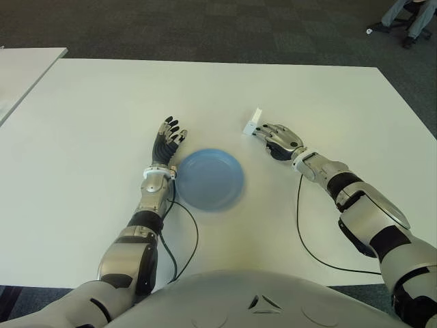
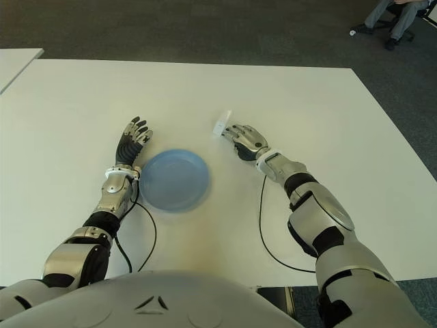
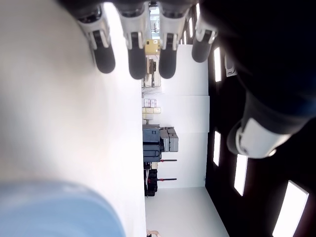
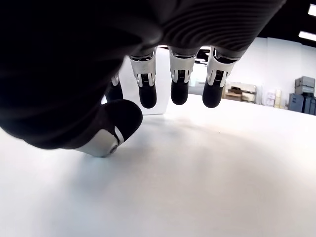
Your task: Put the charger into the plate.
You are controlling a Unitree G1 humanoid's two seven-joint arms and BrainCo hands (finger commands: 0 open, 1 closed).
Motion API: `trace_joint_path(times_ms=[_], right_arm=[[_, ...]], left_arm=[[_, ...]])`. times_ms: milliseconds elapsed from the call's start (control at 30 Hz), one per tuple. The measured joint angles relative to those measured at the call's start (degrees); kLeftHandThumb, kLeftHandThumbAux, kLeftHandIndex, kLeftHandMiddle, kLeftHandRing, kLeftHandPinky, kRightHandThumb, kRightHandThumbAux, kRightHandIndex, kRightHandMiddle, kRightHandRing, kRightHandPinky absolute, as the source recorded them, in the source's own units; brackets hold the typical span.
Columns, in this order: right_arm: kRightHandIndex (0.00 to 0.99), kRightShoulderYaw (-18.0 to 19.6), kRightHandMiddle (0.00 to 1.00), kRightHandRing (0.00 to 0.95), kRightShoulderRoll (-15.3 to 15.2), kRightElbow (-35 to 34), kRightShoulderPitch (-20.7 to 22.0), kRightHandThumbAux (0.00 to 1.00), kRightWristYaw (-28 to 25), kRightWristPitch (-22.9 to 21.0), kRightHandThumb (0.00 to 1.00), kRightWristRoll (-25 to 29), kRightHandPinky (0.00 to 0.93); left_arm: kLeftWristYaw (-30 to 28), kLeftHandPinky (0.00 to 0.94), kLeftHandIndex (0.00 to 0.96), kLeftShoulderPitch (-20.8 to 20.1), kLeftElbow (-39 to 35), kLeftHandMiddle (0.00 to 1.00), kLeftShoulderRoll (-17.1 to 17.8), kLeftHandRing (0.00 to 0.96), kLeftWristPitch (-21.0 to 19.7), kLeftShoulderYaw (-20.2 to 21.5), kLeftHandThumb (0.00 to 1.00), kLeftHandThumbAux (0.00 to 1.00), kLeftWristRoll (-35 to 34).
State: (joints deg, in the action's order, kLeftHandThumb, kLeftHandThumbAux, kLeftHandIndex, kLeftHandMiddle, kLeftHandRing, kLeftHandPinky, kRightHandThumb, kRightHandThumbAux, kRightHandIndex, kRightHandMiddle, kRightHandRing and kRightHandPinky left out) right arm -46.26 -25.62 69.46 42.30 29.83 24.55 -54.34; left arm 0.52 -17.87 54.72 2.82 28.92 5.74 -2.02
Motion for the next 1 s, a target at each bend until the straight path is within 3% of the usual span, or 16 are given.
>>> trace_joint_path(times_ms=[433, 1000], right_arm=[[0.004, -0.5, 0.058, 0.029, -0.8, -1.5, 0.2, 0.645, -1.8, 0.7, 0.0, -0.8, 0.0], [0.009, -1.0, 0.091, 0.059, -4.5, -5.5, 0.2, 0.571, -2.9, 4.3, 0.0, -1.7, 0.0]], left_arm=[[-0.3, 0.16, 0.098, 0.0, 0.1, 0.147, 0.0, 0.145, -0.1, 0.0, 0.0, 0.587, 0.1], [-0.7, 0.157, 0.099, -0.8, 1.2, 0.144, 0.1, 0.14, -0.1, 0.1, 0.0, 0.591, 0.3]])
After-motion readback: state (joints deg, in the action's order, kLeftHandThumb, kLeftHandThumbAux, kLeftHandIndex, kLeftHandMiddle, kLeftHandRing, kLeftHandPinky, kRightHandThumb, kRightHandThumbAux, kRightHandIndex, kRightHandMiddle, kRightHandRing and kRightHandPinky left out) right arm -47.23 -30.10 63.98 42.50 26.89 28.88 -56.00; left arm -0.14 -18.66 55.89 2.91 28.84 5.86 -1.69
